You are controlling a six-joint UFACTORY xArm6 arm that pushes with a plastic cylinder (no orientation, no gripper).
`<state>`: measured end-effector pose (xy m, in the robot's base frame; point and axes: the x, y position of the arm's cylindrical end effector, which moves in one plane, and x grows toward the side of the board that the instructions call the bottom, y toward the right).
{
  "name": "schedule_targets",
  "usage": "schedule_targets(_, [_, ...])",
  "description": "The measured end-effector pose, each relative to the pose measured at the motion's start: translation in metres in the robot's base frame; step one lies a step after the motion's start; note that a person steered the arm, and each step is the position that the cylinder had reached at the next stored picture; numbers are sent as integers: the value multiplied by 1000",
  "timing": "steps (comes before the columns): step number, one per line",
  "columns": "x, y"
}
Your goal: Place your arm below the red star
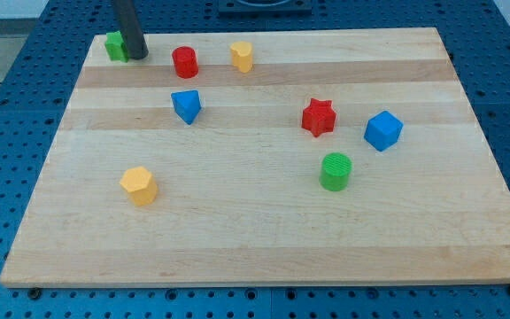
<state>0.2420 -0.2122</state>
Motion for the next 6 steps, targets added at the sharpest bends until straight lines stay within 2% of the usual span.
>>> schedule_targets(2, [26,10])
schedule_targets(3, [34,35])
schedule_targets(4, [69,64])
schedule_targets(6, [99,165])
